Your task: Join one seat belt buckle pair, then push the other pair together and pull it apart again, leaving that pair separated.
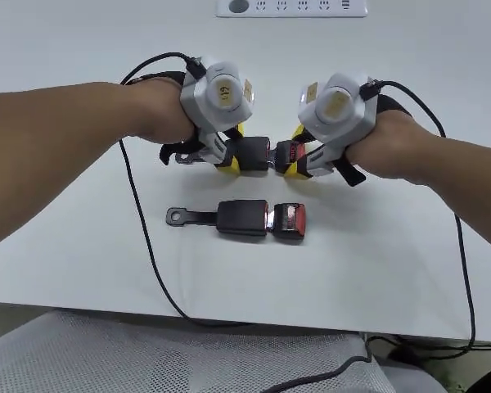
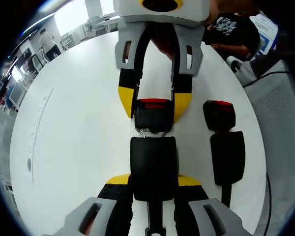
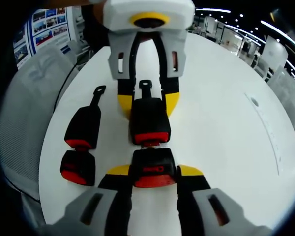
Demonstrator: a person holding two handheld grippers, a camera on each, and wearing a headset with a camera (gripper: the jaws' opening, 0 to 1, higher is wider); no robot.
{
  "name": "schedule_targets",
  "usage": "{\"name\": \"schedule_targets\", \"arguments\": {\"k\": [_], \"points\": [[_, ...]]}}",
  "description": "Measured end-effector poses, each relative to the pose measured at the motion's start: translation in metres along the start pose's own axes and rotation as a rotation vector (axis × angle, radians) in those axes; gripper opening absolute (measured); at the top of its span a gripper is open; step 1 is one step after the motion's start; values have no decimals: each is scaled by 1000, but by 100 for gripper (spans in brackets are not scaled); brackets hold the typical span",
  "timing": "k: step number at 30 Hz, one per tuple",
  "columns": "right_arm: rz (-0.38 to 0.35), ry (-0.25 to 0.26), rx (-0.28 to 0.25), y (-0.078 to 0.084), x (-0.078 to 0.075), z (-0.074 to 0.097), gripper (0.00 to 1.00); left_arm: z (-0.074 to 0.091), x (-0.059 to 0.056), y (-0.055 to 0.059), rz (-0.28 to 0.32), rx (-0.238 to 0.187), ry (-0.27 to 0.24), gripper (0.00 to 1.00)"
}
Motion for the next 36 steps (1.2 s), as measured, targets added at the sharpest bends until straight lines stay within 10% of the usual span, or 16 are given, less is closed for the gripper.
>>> {"name": "schedule_targets", "arguments": {"k": [16, 36], "points": [[-16, 21, -8, 21, 5, 15, 36, 0, -2, -1, -5, -2, 0, 32], [-91, 88, 79, 103, 17, 75, 37, 0, -3, 0, 3, 2, -6, 33]]}}
Point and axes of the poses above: the centre of the closed fingertips' face, and the gripper's own axes: z roughly backward along the fingers, x roughly to its left, y roughly out of its underside, the point moved 9 cm from there along z, roughly backward along the fingers, and after that the axes turned 10 degrees about -y, right-handed, at the moved point
